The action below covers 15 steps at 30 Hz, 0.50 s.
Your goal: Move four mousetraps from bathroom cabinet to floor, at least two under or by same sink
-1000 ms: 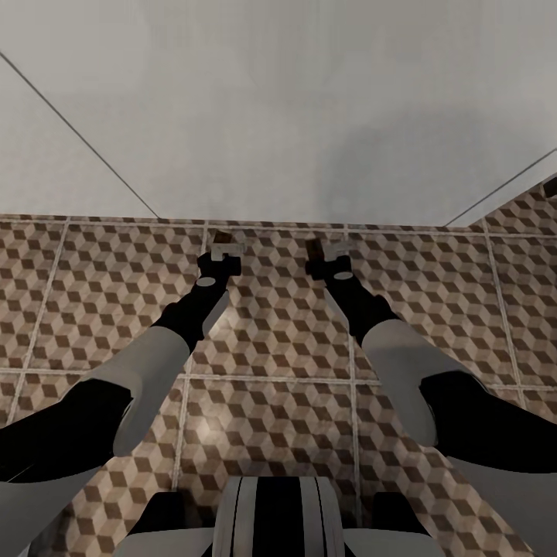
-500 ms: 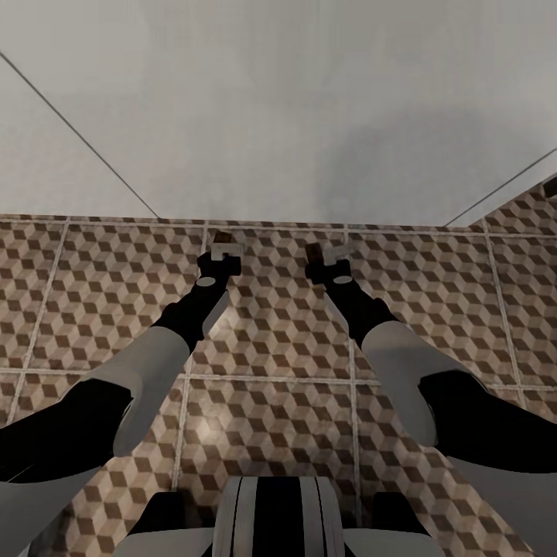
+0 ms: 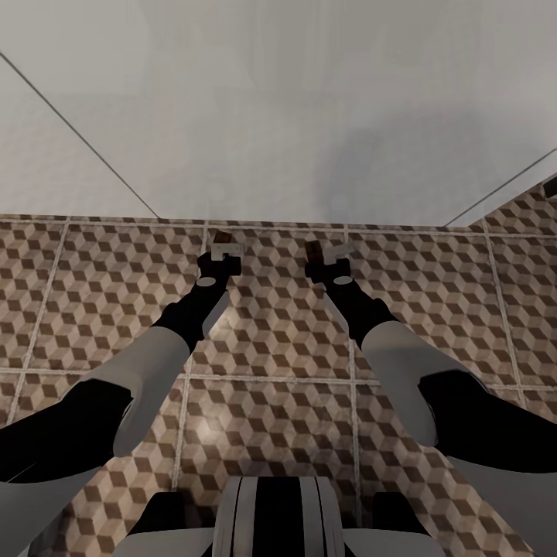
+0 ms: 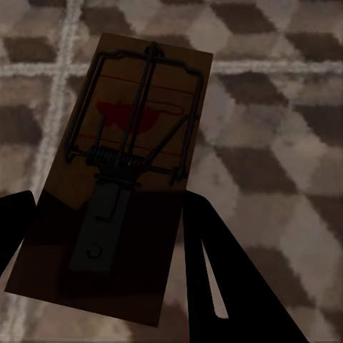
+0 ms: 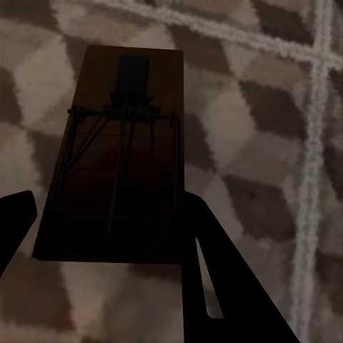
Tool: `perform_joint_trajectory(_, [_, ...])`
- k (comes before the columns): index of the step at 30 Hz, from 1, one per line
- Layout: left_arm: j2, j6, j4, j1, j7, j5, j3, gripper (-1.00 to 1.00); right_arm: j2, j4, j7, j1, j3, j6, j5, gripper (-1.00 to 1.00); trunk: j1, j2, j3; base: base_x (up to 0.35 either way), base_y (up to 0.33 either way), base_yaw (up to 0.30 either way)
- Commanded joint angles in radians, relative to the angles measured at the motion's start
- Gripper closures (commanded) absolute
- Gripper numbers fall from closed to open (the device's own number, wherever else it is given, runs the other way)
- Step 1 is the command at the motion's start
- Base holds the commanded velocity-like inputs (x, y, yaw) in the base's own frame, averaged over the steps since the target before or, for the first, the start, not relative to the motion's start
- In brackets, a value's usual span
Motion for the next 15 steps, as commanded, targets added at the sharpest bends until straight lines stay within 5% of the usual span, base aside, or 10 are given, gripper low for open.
perform_joint_trajectory(1, [0.001,0.003,-0.001,0.0,0.01,0.007,-0.009,1.0,0.0,-0.001,-0.006,0.0,0.004,0.009,0.01,1.0,0.0,0.0,0.0,0.0,0.0,0.0])
perform_joint_trajectory(15, [-0.002,0.002,0.001,-0.001,0.01,0.009,-0.009,1.0,0.0,-0.002,-0.008,0.0,0.005,-0.05,0.01,1.0,0.0,0.0,0.0,0.0,0.0,0.0])
